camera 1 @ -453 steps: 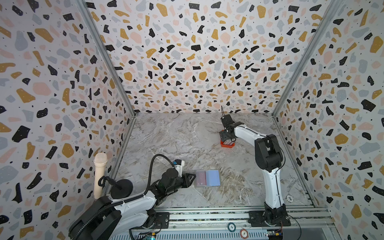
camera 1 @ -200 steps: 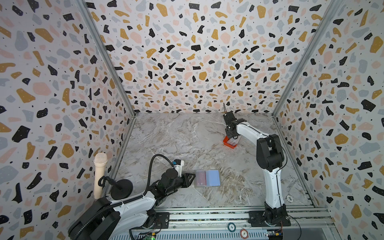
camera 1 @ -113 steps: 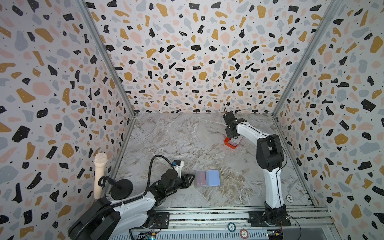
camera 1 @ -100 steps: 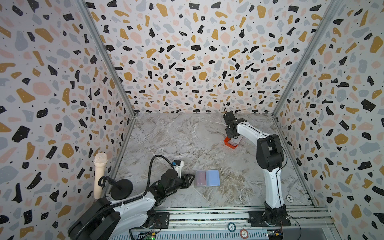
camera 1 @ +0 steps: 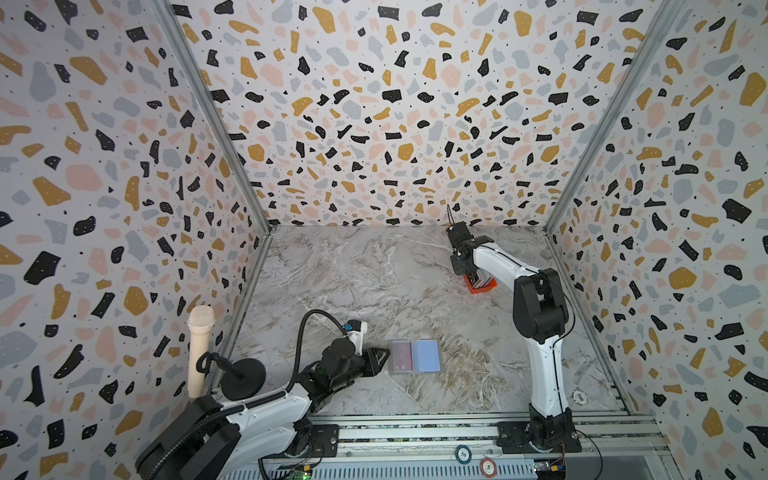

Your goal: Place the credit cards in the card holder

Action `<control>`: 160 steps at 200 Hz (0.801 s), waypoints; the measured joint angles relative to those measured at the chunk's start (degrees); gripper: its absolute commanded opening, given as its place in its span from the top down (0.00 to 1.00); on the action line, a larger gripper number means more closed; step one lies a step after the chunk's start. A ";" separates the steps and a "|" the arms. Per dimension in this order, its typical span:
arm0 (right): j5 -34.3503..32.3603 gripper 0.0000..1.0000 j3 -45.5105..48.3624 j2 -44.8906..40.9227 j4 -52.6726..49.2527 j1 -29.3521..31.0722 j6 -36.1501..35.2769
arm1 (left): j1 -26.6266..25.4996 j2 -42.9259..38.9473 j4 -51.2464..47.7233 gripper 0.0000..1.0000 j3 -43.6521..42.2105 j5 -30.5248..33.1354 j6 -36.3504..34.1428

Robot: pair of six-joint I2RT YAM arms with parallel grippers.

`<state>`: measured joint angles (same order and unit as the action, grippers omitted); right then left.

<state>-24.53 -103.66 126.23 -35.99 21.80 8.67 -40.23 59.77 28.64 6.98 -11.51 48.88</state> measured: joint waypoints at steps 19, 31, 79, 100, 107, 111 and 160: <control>0.83 1.00 0.52 -0.52 0.37 0.00 0.02 | 0.00 -0.02 0.00 0.64 0.00 0.02 0.00; 1.22 1.00 1.09 -1.09 0.44 0.00 0.02 | 0.00 -0.09 -0.02 0.64 0.00 0.02 0.02; 2.19 1.00 3.63 -6.80 0.90 0.00 0.02 | 0.00 -0.94 -0.11 0.64 0.00 0.02 0.00; 2.23 1.00 4.31 -9.81 1.42 0.00 0.00 | 0.00 -0.96 -0.13 0.64 0.00 -0.02 0.00; 2.23 1.00 4.66 -10.60 1.88 0.00 0.02 | 0.00 -0.98 -0.13 0.63 0.00 -0.02 0.00; 2.23 1.00 4.94 -11.10 2.16 0.00 0.02 | 0.00 -1.01 -0.13 0.63 0.00 -0.04 0.00; 3.21 1.00 7.61 -13.97 3.61 0.00 0.04 | 0.00 -1.49 0.20 0.61 0.00 -0.66 0.22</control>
<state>-21.32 -96.05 112.27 -32.38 21.80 8.71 -40.23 58.28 28.84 6.98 -12.16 49.10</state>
